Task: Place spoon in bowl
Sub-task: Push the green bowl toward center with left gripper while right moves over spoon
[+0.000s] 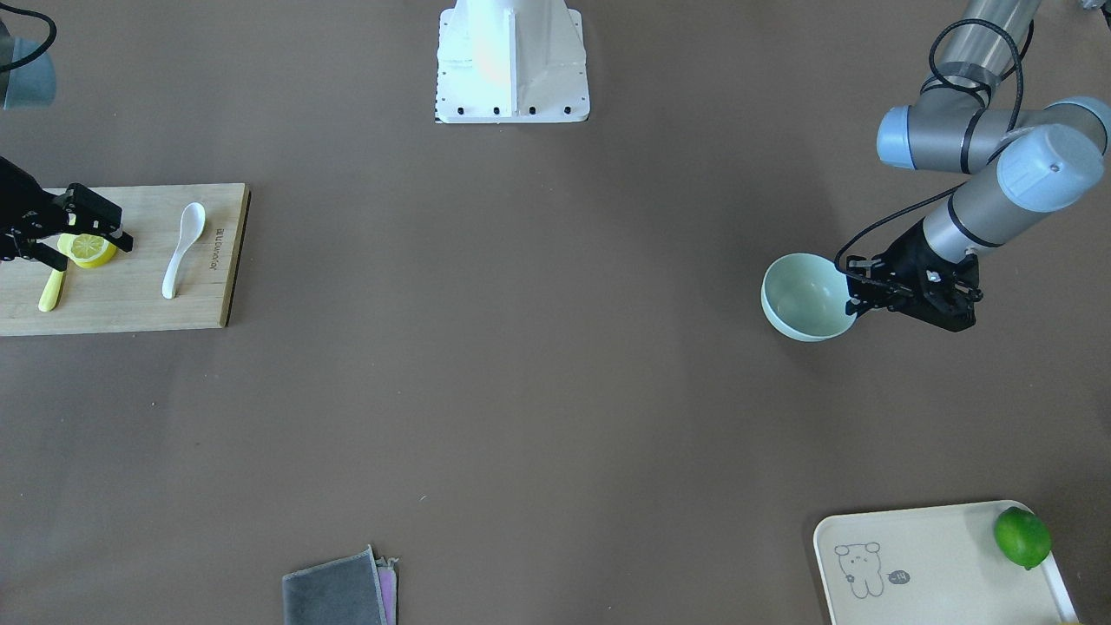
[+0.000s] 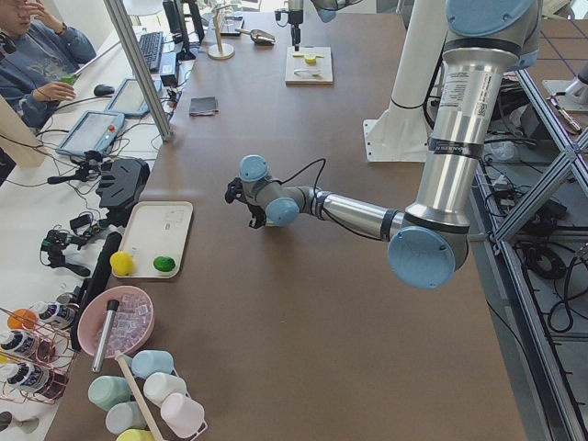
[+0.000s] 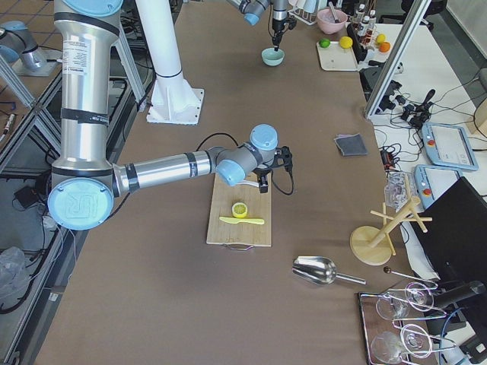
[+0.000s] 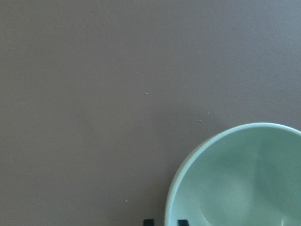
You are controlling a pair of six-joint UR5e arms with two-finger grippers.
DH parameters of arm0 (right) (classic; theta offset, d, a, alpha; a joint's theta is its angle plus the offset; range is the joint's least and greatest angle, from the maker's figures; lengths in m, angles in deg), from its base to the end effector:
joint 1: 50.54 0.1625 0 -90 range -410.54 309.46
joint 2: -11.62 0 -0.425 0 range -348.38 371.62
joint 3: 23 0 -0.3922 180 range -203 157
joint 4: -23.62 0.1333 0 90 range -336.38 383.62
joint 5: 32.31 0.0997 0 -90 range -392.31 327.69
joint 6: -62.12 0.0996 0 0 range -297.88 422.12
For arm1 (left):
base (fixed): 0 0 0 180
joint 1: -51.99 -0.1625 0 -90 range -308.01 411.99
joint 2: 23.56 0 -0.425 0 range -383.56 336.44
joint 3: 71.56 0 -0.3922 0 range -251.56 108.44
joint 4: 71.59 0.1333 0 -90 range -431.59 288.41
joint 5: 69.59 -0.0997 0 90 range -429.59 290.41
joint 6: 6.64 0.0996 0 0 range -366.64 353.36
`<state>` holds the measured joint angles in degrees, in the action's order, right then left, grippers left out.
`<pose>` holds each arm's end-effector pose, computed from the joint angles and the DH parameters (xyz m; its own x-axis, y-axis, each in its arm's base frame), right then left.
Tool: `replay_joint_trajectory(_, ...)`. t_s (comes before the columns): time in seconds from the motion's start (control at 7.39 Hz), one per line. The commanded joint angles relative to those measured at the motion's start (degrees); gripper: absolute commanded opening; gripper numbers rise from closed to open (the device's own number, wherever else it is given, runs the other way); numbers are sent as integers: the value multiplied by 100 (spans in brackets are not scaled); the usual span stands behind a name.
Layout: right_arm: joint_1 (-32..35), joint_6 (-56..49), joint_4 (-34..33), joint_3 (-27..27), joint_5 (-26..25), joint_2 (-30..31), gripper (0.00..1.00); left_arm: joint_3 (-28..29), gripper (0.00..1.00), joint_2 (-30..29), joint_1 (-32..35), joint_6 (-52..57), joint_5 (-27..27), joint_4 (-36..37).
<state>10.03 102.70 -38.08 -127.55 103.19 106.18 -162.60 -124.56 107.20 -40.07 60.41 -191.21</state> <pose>-0.1787 -0.4434 0.5111 0.5496 -0.1092 0.8283 0.0371 0.9936 0.1064 0.2797 -0.5240 0.4886 0.5564 0.3196 -0.7670 -0.1435 0.9462 0.2902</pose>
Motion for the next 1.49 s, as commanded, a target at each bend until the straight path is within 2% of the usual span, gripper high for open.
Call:
replay_joint_trajectory(0.0, -307, 1141, -18, -197, -407, 0, 99, -474, 0, -428, -254, -803, -27, 654)
replay_joint_trajectory(0.14, -536, 1249, -44, -198, -662, 9, 99, -834, 0, -726, -422, -1197, -123, 1251)
replay_joint_trajectory(0.27, -686, 1346, -44, -180, -682, 44, 98, -1055, 0, -877, -763, -1593, -394, 1405)
replay_joint_trajectory(0.81, -924, 1751, -88, -92, -682, 9, 98, -812, 0, -1991, -2328, -3184, -1484, 1424)
replay_joint_trajectory(0.95, -986, 1803, -79, 21, -682, -17, 98, -611, 0, -2316, -2496, -3283, -1608, 1528)
replay_joint_trajectory(1.35, -1013, 1856, -88, 276, -665, -139, 96, -294, 0, -2609, -2638, -3345, -1715, 1609)
